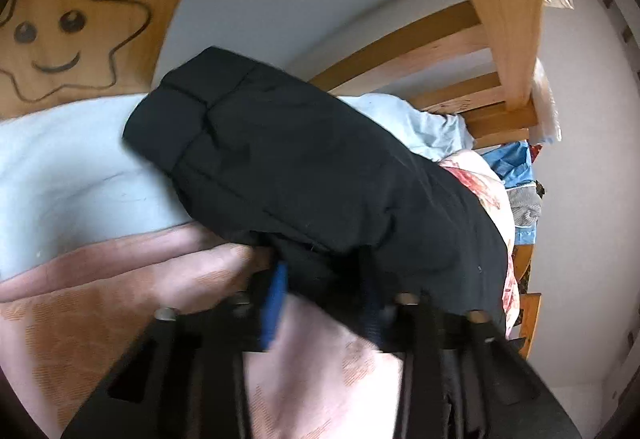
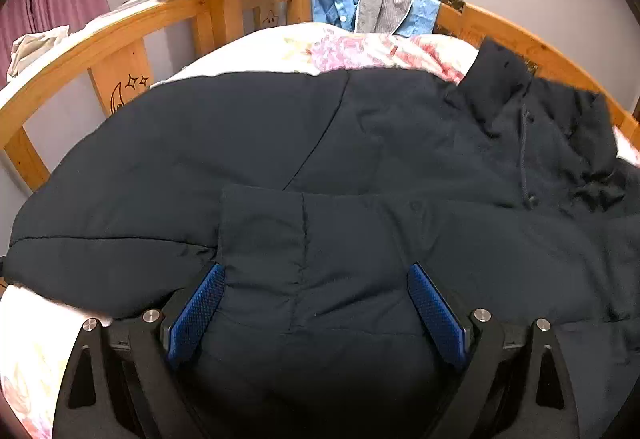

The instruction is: Fold large clothes

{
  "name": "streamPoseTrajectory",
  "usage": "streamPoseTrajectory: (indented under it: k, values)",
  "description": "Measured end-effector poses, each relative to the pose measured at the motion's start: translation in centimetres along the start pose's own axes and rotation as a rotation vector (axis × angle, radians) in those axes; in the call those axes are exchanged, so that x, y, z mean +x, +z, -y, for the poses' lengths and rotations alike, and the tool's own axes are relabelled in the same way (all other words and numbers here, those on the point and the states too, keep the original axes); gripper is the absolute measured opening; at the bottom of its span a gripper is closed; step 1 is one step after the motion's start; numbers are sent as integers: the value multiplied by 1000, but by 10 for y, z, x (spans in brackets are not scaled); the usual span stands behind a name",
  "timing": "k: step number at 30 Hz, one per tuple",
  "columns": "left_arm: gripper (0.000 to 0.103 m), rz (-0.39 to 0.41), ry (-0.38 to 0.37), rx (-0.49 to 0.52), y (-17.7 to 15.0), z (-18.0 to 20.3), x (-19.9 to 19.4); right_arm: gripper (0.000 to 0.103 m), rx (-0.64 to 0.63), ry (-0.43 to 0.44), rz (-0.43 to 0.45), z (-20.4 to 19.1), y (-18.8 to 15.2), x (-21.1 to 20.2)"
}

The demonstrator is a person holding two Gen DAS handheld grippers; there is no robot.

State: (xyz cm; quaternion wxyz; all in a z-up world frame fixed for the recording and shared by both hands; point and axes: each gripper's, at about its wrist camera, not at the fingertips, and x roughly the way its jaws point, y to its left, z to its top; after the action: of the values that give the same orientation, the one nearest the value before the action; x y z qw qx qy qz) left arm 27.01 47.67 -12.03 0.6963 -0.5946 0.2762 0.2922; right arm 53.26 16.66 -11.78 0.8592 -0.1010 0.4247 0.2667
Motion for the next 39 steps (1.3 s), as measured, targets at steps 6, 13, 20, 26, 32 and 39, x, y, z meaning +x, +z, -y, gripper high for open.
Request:
streamPoseTrajectory:
  k: [6, 13, 20, 26, 32, 39]
  values:
    - [4, 116, 41, 164, -18, 30, -14, 96, 4, 22, 45, 3, -6, -8]
    - [2, 307, 38, 445, -47, 85, -53, 95, 51, 112, 58, 22, -2, -47]
    - [2, 431, -101, 785, -91, 206, -88, 95, 66, 123, 124, 60, -1, -97]
    - [2, 350, -343, 1140, -201, 308, -104, 95, 131, 29, 169, 135, -20, -141]
    - [2, 73, -471, 1505, -345, 336, -79, 95, 222, -120, 197, 222, -58, -173]
    - [8, -281, -400, 1660, -443, 288, 3, 95, 392, -154, 111, 298, -109, -167]
